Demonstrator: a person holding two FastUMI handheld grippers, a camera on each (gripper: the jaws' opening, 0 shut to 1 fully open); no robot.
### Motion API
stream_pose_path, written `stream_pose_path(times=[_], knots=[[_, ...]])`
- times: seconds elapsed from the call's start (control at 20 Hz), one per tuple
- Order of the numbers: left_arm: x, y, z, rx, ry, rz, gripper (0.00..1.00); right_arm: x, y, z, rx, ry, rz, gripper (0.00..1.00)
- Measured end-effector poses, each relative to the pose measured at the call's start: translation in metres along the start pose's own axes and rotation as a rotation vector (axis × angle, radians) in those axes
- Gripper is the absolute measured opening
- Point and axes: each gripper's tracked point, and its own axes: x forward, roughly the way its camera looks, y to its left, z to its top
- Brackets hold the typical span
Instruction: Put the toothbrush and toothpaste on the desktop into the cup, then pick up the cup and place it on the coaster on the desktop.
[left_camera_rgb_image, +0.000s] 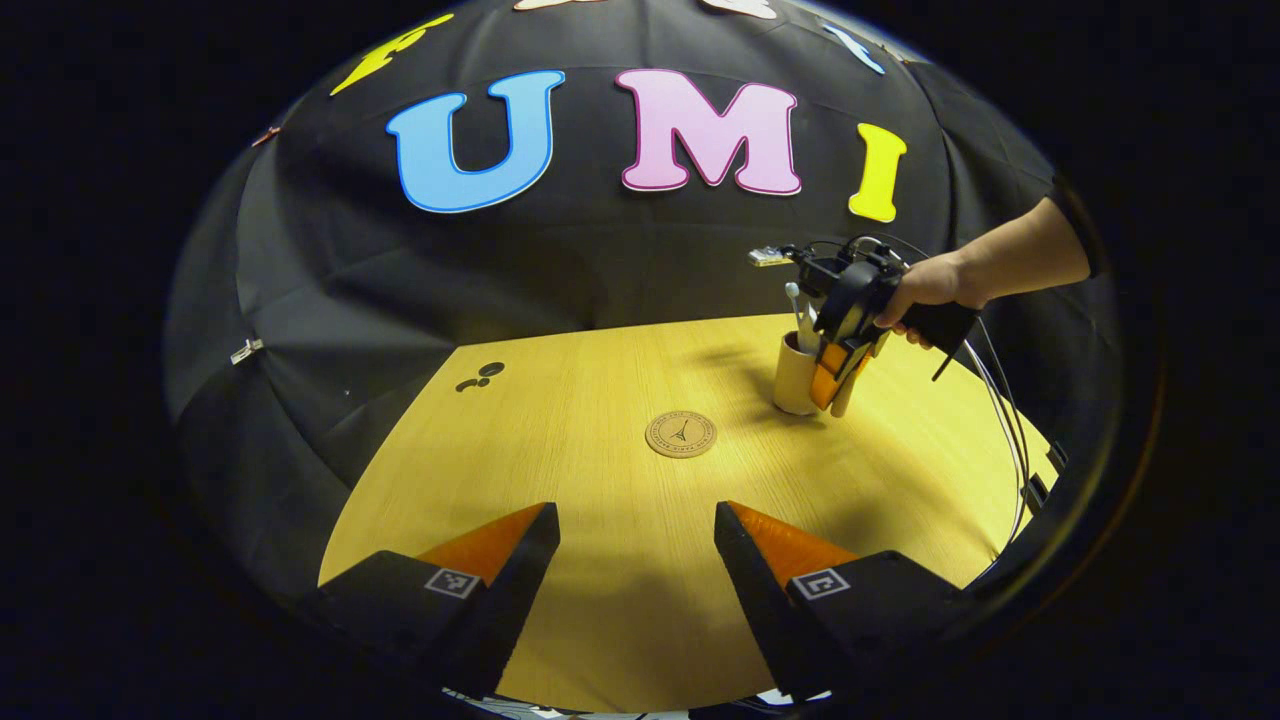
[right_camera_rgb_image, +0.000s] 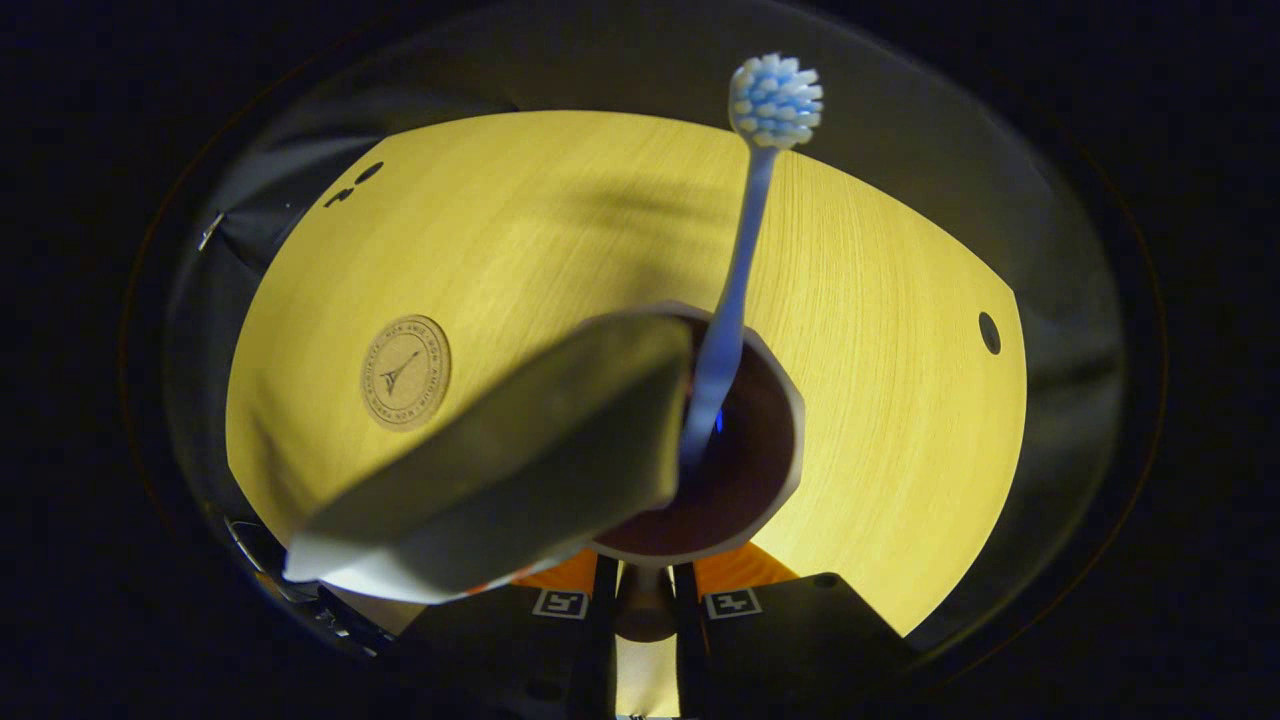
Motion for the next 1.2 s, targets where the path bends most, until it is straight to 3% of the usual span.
stream_pose_path(times=[0.1, 0.4, 0.8, 1.1, 1.2], knots=[[0.000, 0.001, -0.005, 0.008, 0.008, -0.002, 0.97, -0.006, 0.018, 0.010, -0.015, -0.011, 0.025, 0.32], [-0.008, 0.004, -0.012, -0.009, 0.013, -0.001, 0.97, -0.013, 0.068, 0.037, -0.099, -0.036, 0.054, 0.32], [-0.020, 0.030, -0.031, -0.004, 0.041, 0.065, 0.98, -0.002, 0.135, 0.045, -0.222, -0.022, 0.089, 0.32], [-0.031, 0.054, -0.047, -0.045, 0.065, 0.099, 0.98, 0.012, 0.162, 0.038, -0.286, 0.012, 0.080, 0.32], [-0.036, 0.060, -0.052, -0.065, 0.068, 0.113, 0.98, 0.009, 0.158, 0.037, -0.303, 0.018, 0.062, 0.27]])
